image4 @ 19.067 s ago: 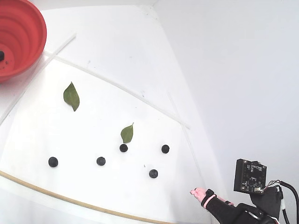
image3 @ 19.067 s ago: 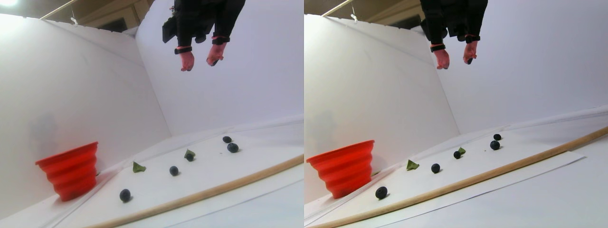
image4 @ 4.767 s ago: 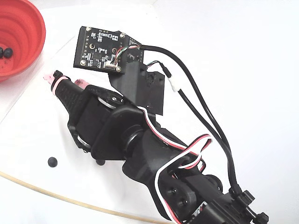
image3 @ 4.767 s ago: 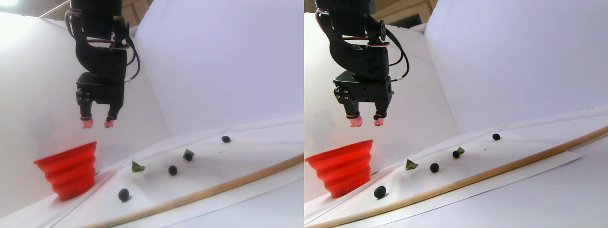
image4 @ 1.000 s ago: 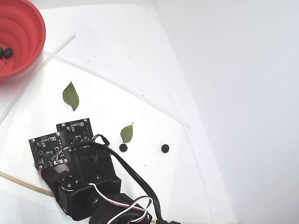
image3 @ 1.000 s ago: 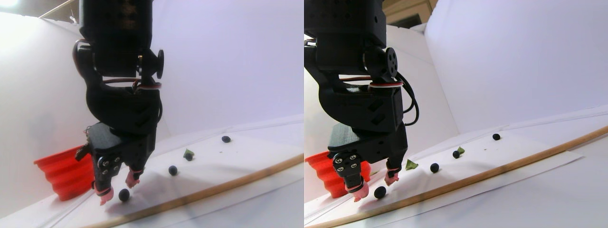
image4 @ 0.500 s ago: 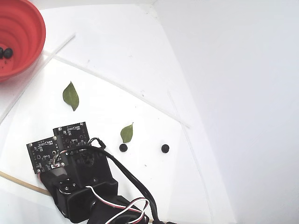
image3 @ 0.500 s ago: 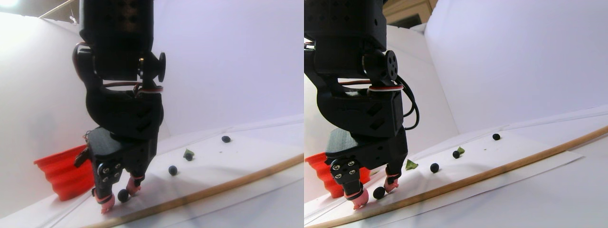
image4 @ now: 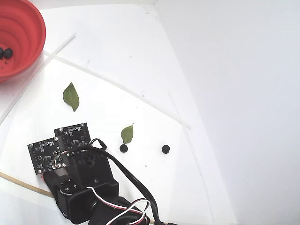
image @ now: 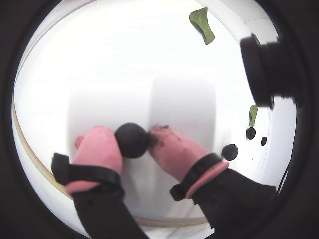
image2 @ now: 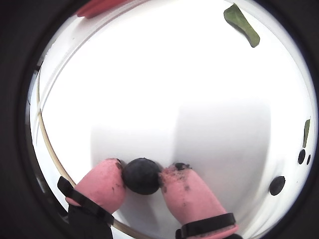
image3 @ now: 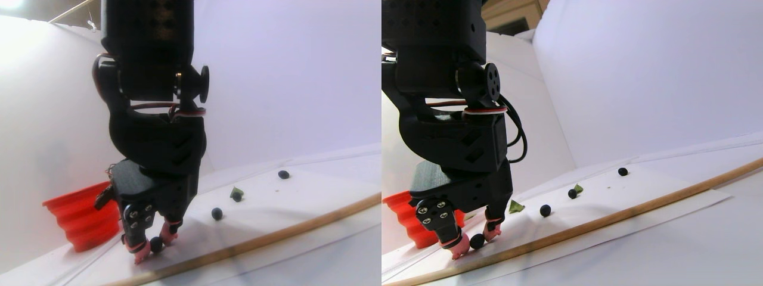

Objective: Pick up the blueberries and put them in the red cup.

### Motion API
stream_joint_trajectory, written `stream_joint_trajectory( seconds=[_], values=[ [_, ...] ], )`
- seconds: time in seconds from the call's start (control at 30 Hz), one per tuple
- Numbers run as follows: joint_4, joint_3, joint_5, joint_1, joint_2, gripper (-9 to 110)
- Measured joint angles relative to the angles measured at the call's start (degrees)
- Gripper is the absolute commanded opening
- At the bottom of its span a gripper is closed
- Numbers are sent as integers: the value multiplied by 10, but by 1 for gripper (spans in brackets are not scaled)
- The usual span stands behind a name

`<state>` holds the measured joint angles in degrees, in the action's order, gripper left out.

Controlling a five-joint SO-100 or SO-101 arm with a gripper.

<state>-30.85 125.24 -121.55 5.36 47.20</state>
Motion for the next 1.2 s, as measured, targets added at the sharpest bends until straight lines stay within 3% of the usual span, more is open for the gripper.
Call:
stream_joint_trajectory(
  seconds=[1.2],
  values=[
    [54, 1, 87, 26, 128, 12]
  ],
)
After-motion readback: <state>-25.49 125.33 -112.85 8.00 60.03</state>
